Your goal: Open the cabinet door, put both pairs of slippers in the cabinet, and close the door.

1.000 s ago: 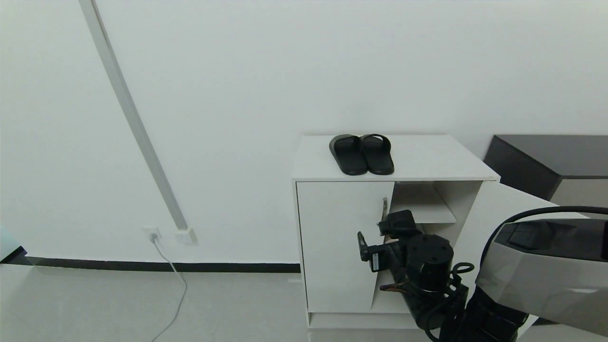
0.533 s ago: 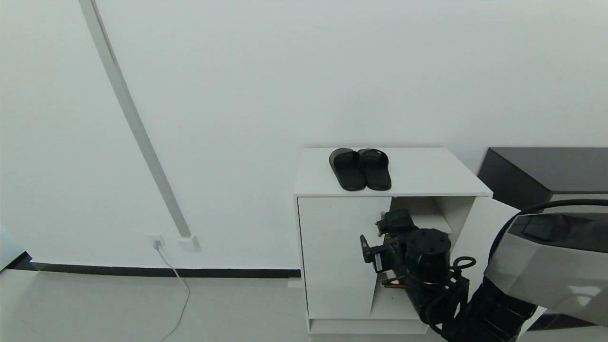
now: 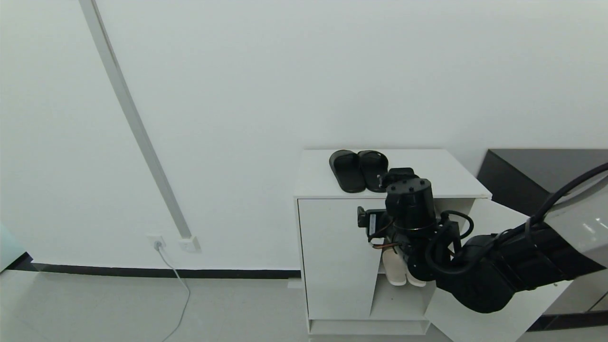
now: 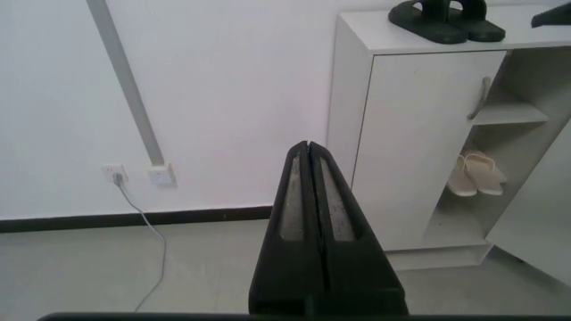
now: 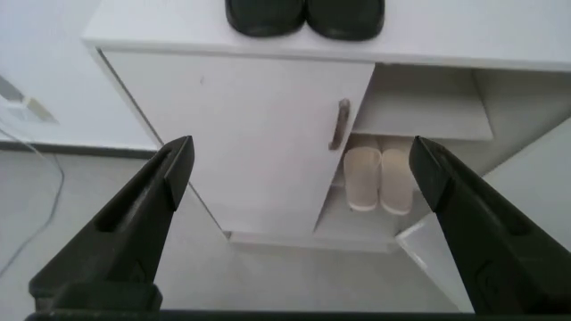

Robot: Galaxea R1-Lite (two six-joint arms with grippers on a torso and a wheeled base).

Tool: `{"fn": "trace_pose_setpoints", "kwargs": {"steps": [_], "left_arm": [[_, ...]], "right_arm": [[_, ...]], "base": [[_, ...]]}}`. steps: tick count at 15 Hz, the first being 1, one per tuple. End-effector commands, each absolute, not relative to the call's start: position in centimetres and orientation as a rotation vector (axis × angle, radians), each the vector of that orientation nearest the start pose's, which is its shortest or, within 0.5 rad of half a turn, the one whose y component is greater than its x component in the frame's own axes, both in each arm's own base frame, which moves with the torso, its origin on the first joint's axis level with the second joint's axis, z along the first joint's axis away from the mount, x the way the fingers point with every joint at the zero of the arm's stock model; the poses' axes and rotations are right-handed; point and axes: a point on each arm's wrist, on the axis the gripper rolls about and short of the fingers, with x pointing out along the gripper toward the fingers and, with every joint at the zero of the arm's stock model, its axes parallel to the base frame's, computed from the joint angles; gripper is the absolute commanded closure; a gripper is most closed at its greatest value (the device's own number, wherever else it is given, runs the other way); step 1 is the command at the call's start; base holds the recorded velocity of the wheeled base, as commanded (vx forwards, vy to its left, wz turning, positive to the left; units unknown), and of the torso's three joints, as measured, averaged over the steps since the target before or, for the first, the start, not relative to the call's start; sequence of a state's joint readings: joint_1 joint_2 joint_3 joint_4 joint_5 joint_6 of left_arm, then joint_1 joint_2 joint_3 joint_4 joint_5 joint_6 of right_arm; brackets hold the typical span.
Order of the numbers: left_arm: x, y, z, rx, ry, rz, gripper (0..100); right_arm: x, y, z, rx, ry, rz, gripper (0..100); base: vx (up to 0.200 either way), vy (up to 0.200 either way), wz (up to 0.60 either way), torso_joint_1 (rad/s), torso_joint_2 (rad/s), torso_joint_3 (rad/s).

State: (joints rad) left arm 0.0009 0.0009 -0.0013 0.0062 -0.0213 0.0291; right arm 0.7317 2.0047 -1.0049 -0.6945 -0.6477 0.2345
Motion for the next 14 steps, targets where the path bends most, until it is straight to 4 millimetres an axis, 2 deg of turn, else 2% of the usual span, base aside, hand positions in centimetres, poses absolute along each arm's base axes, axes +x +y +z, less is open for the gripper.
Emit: {"fn": "trace_pose_setpoints", "kwargs": {"steps": [1,3,9,14], "left_arm": [[-2.3,-0.1,7.5,0.029,0.006,-0.02,100],[-2.3,-0.1,7.5,0.029,0.006,-0.02,100],[-2.3,-0.1,7.5,0.029,0.006,-0.02,100],[-2.3,-0.1,7.5,0.029,0.006,-0.02,100]], "right_arm": [[29.0,24.0,14.3,0.059,0.219,0.051,0],[29.9,23.6,13.5,0.064,0.208,0.028,0],[30.1,23.3,13.0,0.062,0.207,0.019,0],[30.6,23.5,11.7,0.05,0.232,0.024,0]], "base": [[0.0,0.0,0.0,0.0,0.0,0.0],[0.2,0.0,0.0,0.0,0.0,0.002],[0.2,0.0,0.0,0.0,0.0,0.005],[0.2,0.0,0.0,0.007,0.0,0.003]]}}
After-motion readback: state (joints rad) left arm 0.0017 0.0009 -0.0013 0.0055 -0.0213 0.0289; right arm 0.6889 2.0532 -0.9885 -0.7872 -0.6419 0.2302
